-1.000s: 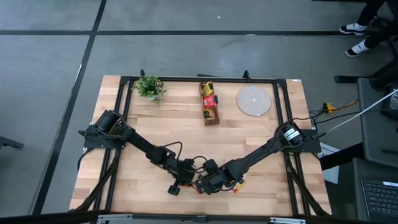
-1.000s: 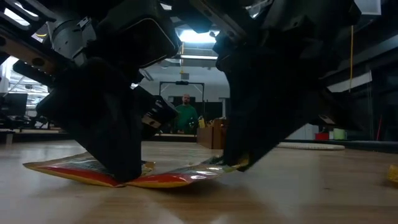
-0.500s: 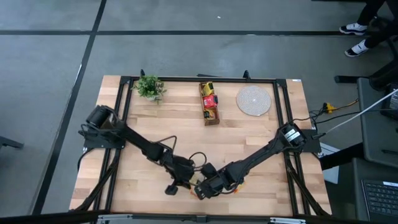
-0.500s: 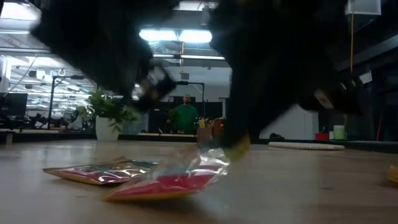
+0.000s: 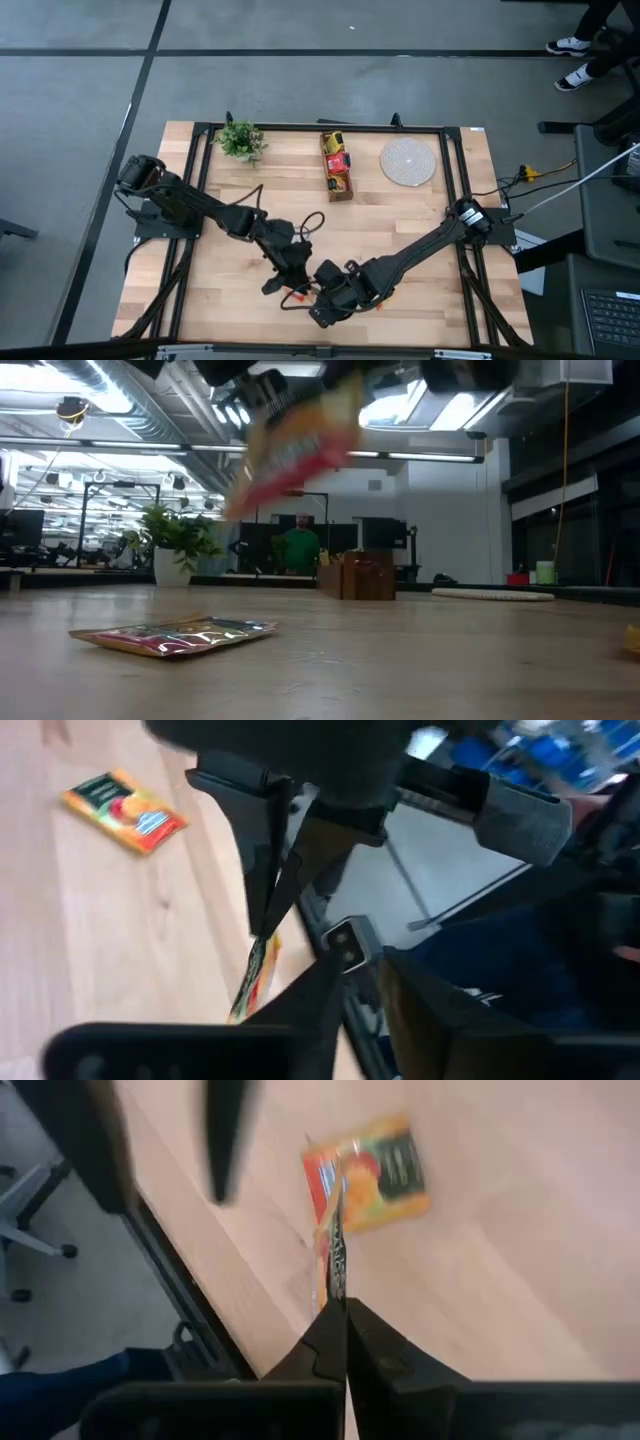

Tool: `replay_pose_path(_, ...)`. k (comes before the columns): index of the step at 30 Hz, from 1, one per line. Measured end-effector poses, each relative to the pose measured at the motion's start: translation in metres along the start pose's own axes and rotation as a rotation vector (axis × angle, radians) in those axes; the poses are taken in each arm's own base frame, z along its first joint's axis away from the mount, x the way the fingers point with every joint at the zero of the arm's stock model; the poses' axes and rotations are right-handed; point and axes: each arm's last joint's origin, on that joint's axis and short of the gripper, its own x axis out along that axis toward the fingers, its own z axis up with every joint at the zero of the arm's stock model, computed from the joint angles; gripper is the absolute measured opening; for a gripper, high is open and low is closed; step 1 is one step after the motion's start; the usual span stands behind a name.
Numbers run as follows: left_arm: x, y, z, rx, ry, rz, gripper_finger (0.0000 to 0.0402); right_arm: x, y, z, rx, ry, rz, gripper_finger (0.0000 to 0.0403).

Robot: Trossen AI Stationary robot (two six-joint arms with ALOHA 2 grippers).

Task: Pick & Place Tea
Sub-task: Put the orange tea bag into the left section of the wooden organizer

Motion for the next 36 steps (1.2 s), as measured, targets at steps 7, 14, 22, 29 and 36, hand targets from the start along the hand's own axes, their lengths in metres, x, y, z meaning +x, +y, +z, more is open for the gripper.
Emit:
replay_pose_path(7, -0.012, 0.0, 0.009, 0.003, 0.003, -0.096, 0.0137, -0.033, 0.015, 0.02, -0.086, -0.081, 0.005, 0.0001)
replay_pose_path(14, -0.012, -0.002, 0.005, 0.018, 0.056, -0.152, 0.0159, -0.049, 0.019, 0.025, -0.108, -0.091, 0.008, 0.0001)
replay_pose_path(22, -0.026, -0.001, 0.009, -0.011, 0.108, -0.247, 0.0151, -0.05, 0.02, 0.025, -0.105, -0.082, 0.012, 0.0002)
replay_pose_path(29, -0.066, -0.008, 0.017, 0.087, 0.057, -0.064, 0.0136, -0.05, 0.022, 0.026, -0.095, -0.083, 0.039, 0.0003)
replay_pose_path(36, -0.079, -0.012, 0.02, 0.144, 0.001, 0.083, 0.0132, -0.05, 0.027, 0.036, -0.074, -0.122, 0.107, 0.0004)
